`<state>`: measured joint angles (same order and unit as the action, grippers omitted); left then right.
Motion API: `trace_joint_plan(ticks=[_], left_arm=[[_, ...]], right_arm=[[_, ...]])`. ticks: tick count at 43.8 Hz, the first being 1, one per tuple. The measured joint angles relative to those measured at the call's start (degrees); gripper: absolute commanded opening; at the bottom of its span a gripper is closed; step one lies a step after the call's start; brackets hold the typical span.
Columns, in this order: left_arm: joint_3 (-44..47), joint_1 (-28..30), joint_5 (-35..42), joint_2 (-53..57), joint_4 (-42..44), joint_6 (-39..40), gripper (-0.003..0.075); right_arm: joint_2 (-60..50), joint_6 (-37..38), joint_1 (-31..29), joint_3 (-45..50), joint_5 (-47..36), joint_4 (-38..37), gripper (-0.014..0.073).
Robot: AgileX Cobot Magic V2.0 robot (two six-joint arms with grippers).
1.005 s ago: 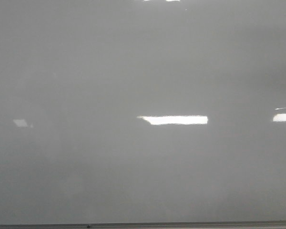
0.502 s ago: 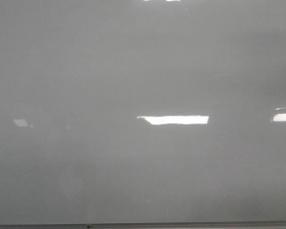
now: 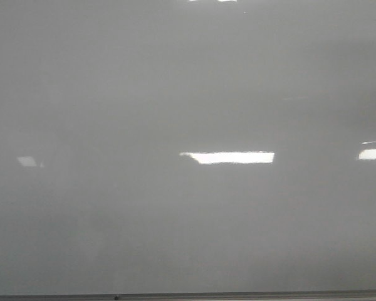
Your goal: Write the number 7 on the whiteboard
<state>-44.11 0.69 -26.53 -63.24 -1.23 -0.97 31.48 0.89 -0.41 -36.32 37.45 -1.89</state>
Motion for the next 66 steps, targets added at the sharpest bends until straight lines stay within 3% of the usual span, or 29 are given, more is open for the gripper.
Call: trace_joint_plan(ticks=[17, 32, 57, 61, 66], left_arm=[[-7.4, 2.4, 4.1, -13.6, 0.1, 0.0, 0.0525], [-8.0, 2.4, 10.7, -20.1, 0.1, 0.0, 0.0503], [-8.1, 2.4, 13.1, -20.8, 0.1, 0.0, 0.0043], [-8.1, 2.4, 13.0, -20.4, 0.1, 0.0, -0.0014], [-8.1, 2.4, 11.7, -18.4, 0.1, 0.0, -0.002]], right_arm=[[0.0, 0.0, 0.0, 0.0, 0.3, 0.0, 0.0478], [0.0, 0.0, 0.0, 0.0, 0.5, 0.0, 0.0478], [0.0, 0.0, 0.0, 0.0, 0.6, 0.0, 0.0478], [0.0, 0.0, 0.0, 0.0, 0.6, 0.0, 0.0478], [0.0, 0.0, 0.0, 0.0, 0.6, 0.0, 0.0478]])
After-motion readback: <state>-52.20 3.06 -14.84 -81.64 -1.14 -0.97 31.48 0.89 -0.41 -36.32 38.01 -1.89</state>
